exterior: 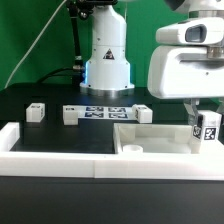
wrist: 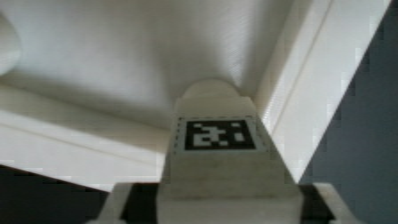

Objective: Assemble one leg

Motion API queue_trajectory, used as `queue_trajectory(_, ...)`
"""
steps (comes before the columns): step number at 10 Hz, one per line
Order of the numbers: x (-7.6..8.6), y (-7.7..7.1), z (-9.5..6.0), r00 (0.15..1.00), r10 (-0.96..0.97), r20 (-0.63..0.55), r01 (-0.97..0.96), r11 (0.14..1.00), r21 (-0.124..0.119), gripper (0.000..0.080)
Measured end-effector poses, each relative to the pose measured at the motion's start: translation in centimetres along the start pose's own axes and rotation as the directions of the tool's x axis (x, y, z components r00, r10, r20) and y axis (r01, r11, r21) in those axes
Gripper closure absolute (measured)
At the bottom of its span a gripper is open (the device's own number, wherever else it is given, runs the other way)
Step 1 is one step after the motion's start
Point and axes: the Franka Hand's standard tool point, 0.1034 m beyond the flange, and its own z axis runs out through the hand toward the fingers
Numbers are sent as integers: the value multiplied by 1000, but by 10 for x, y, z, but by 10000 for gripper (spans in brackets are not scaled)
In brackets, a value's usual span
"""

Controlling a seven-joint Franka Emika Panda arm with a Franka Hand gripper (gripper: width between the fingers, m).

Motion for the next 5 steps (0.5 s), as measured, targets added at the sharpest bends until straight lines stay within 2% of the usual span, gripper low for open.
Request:
queue_trajectory(1, 0, 1, 0, 994, 106, -3, -106, 994, 4, 510)
queue_trajectory(3, 0, 3, 1, 956, 294, -9, -294, 955, 30, 509)
queue_trajectory(5, -1, 4, 1, 870, 493, -2, -493, 869, 33, 509)
